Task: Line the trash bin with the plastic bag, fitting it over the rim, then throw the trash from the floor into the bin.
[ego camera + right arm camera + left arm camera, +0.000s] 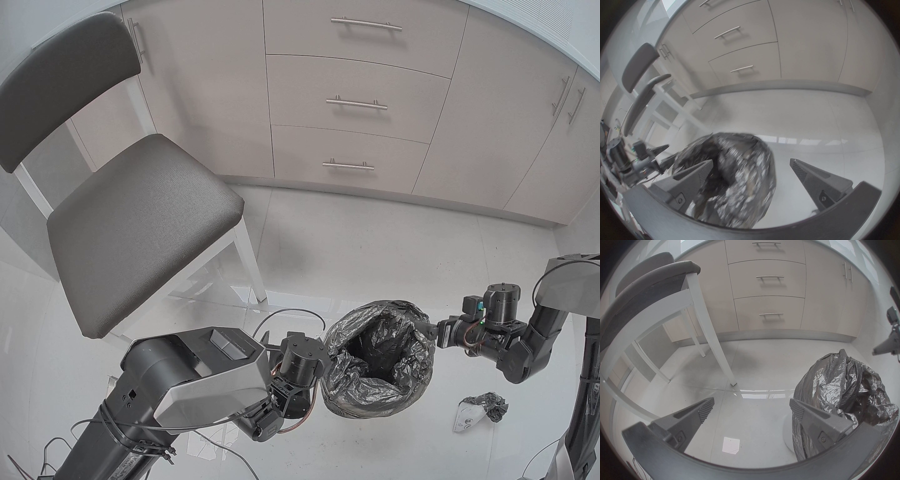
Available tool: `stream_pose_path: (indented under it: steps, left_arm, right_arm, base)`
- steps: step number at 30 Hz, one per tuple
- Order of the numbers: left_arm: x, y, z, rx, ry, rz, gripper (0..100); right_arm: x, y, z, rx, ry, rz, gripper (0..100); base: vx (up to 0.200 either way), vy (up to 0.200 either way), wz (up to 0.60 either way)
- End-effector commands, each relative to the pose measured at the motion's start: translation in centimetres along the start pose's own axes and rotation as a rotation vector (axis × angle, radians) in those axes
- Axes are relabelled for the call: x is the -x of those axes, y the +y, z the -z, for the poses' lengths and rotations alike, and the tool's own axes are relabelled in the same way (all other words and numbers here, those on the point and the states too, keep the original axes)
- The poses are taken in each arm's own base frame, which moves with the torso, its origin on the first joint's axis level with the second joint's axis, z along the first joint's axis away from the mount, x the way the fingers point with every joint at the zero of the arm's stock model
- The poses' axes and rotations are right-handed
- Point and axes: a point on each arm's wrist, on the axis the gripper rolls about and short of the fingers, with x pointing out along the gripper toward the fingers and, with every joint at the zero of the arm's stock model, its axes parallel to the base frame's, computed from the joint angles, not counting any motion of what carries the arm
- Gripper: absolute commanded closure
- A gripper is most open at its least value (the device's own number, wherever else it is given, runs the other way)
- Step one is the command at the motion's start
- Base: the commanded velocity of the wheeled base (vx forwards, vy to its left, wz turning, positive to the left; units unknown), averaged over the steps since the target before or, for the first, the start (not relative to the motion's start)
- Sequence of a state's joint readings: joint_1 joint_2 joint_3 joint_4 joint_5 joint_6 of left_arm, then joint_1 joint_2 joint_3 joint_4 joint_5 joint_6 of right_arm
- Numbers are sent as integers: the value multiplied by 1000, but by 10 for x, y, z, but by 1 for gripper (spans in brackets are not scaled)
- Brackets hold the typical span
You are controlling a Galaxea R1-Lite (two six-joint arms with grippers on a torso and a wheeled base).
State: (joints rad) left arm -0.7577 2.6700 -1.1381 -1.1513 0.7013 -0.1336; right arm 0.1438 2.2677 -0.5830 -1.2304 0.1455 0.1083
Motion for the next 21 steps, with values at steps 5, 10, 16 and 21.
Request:
stream_pose_path:
  steps: [5,10,16,21]
  left_arm:
    - [3,-2,0,5,-6,7,0]
    - [3,-2,0,6,-7,8,0]
    - [3,-1,0,6,-7,7,0]
    - [2,-2,0,6,-7,7,0]
  right_arm:
    - [59,58,63,1,179,-133,0]
    - [49,81,85,14,177,-107,0]
    - [52,104,95,-9,213,-175,0]
    - [55,107,96,-14,223,-183,0]
  base:
    - [0,0,0]
    - [0,0,0]
    - [0,0,0]
    - [0,0,0]
